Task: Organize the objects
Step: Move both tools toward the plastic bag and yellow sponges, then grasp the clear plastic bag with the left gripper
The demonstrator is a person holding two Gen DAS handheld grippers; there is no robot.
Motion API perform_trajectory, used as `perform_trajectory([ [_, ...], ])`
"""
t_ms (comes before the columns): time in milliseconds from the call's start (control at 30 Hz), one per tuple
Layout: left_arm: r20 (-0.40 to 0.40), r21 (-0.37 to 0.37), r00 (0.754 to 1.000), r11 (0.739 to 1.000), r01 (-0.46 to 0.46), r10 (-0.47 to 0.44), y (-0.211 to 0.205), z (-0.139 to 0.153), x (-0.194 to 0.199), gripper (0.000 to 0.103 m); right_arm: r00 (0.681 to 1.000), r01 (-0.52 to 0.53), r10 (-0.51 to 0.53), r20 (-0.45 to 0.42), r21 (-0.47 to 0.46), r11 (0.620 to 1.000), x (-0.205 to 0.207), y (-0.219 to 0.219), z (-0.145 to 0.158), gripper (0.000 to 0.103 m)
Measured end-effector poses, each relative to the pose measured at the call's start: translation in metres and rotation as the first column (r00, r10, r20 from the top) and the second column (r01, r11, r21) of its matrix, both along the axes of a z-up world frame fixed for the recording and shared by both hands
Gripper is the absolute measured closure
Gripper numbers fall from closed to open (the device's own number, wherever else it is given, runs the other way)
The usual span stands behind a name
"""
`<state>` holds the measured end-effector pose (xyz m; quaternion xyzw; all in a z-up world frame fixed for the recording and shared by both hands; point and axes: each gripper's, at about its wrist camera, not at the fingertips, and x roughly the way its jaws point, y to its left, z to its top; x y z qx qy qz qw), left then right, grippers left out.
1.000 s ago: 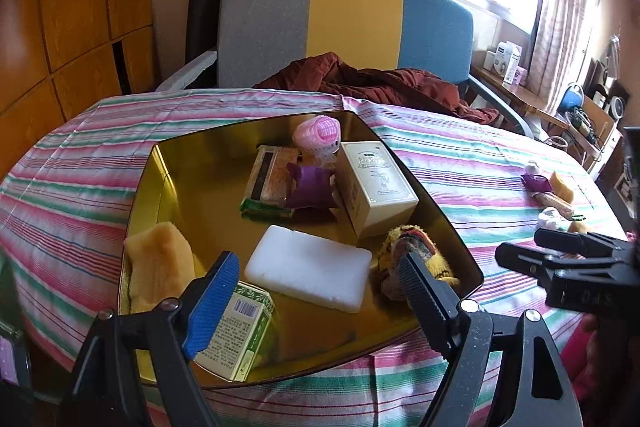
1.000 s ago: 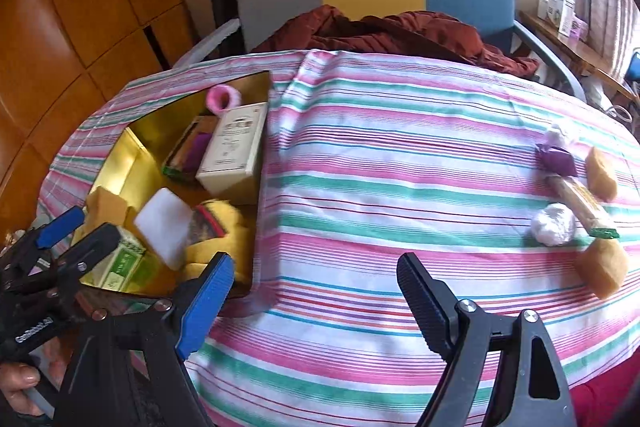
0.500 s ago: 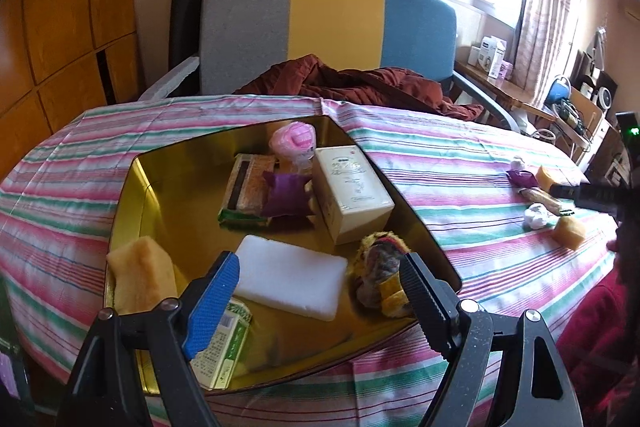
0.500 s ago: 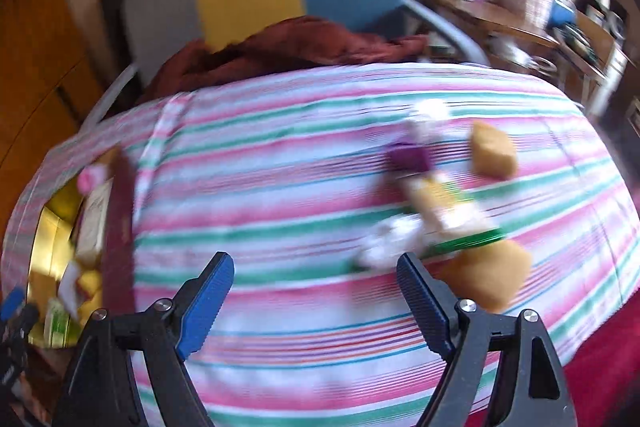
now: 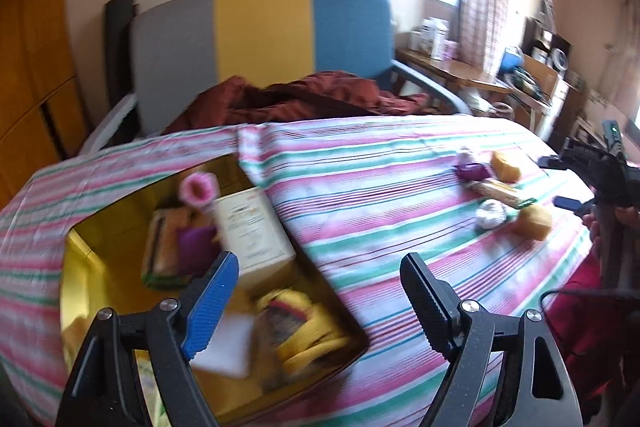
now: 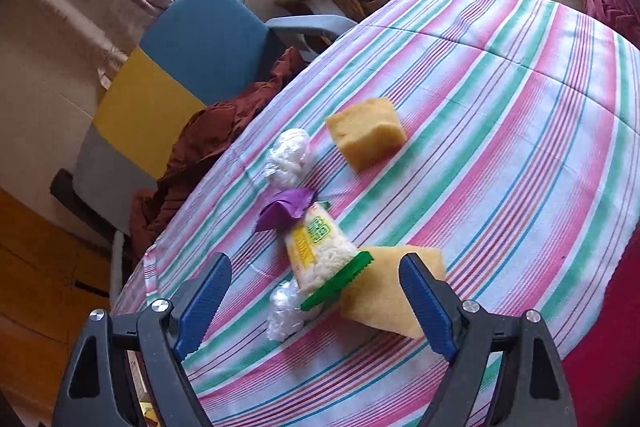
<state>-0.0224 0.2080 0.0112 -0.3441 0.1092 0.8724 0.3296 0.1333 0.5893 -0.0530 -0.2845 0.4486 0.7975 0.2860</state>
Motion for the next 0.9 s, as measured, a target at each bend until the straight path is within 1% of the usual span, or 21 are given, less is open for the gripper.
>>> perform_trajectory([
  [133, -0.011, -0.037, 0.997, 0.996, 0.076, -0.076, 0.042, -0.002, -0.003, 0.019, 1.000, -0.026, 0.026, -0.017, -0.014, 1.000, -0.004, -0.001, 0.000, 0.016],
  [167, -0.005, -0.044, 0.994, 0.993, 0.105, -0.106, 0.055, -0.004, -0.003, 0.019, 0.999, -0.028, 0.028, -0.022, -0.020, 0.999, -0.003, 0.001, -0.001, 0.016],
  [267, 0.017, -0.064, 0.988, 0.986, 0.152, -0.151, 0.085, -0.011, -0.003, 0.019, 0.998, -0.036, 0.034, -0.045, -0.042, 0.998, -0.001, 0.003, -0.003, 0.016],
  [367, 0.047, -0.069, 0.977, 0.976, 0.209, -0.206, 0.114, -0.020, -0.001, 0.020, 0.998, -0.041, 0.038, -0.055, -0.053, 0.998, -0.001, 0.004, -0.004, 0.015],
  [467, 0.061, -0.078, 0.962, 0.959, 0.272, -0.267, 0.142, -0.030, 0.004, 0.020, 0.997, -0.048, 0.045, -0.062, -0.055, 0.997, -0.001, 0.004, -0.004, 0.015],
  [533, 0.073, -0.089, 0.950, 0.946, 0.310, -0.305, 0.158, -0.038, 0.006, 0.024, 0.996, -0.052, 0.048, -0.069, -0.059, 0.997, -0.001, 0.004, -0.004, 0.015],
  [633, 0.109, -0.085, 0.927, 0.925, 0.369, -0.360, 0.184, -0.050, 0.007, 0.027, 0.996, -0.040, 0.034, -0.088, -0.067, 0.997, 0.002, 0.006, -0.004, 0.015],
  [800, 0.142, -0.074, 0.892, 0.894, 0.442, -0.429, 0.225, -0.063, 0.013, 0.027, 0.991, 0.001, -0.017, -0.132, -0.116, 0.993, 0.011, 0.014, -0.009, 0.015],
  [900, 0.148, -0.065, 0.879, 0.882, 0.466, -0.453, 0.247, -0.067, 0.016, 0.027, 0.990, 0.007, -0.026, -0.139, -0.133, 0.991, 0.011, 0.016, -0.011, 0.015],
])
